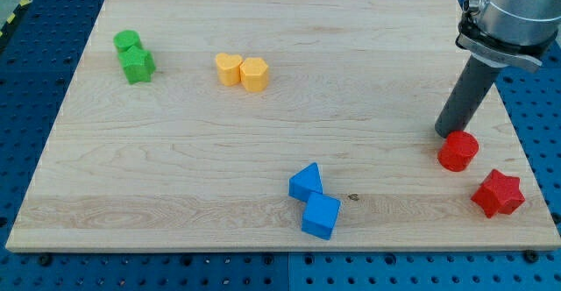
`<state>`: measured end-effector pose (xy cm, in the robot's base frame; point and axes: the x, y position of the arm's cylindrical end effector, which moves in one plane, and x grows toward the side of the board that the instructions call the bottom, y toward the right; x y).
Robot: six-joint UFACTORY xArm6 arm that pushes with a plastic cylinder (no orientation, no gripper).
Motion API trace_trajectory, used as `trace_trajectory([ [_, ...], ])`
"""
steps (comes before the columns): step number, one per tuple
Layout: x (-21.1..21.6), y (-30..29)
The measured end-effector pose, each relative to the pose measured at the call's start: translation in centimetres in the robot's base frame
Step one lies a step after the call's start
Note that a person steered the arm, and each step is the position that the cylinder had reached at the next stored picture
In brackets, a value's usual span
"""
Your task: Push green circle towards center left
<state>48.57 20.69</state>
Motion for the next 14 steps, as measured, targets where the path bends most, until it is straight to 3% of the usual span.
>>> trace_trajectory([
  [2, 0.8, -3.2],
  [4, 3.5, -0.1],
  [7, 2.5, -1.0],
  [9, 0.7, -15.1],
  [11, -2.4, -38.0],
  [12, -8.5, -45.1],
  [13, -12.5, -49.5],
  [14, -15.6, -49.3],
])
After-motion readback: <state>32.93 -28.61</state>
